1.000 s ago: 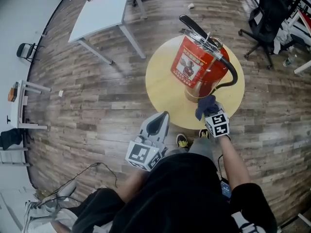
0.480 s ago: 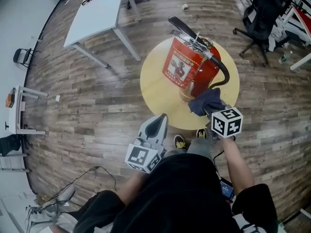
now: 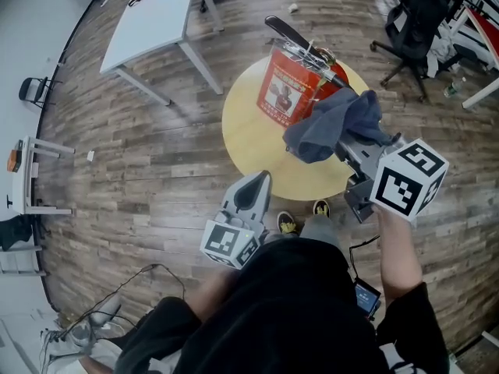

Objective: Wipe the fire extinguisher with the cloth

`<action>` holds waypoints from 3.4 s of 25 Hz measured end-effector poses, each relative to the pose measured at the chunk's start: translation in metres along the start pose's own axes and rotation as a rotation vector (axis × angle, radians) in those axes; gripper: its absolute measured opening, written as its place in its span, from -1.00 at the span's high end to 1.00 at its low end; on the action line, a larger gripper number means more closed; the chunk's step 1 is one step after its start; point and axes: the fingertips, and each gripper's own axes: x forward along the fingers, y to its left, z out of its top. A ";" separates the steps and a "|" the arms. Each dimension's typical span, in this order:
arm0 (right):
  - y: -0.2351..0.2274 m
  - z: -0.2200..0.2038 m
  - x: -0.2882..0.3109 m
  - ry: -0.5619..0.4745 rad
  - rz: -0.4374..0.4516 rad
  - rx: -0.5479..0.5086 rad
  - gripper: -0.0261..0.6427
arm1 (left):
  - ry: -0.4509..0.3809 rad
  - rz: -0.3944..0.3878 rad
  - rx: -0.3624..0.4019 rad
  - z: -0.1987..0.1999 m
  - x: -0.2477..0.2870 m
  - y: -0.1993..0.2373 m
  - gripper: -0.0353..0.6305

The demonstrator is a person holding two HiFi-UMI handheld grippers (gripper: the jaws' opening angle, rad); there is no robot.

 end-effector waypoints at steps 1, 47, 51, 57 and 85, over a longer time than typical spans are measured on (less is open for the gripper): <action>0.000 0.000 0.000 -0.011 0.006 0.014 0.72 | 0.000 -0.002 0.001 -0.001 -0.001 -0.002 0.82; 0.014 0.004 0.015 -0.149 -0.091 -0.067 0.72 | -0.012 0.031 -0.009 -0.007 -0.026 -0.005 0.82; 0.016 0.000 0.023 -0.080 -0.143 -0.208 0.72 | -0.013 0.027 -0.012 -0.008 -0.022 -0.007 0.82; -0.015 -0.091 0.039 0.126 -0.226 -0.242 0.72 | -0.014 0.049 -0.025 -0.011 -0.028 -0.001 0.82; 0.007 -0.001 -0.004 -0.224 -0.457 -0.826 0.73 | -0.008 0.016 -0.032 -0.009 -0.018 0.005 0.82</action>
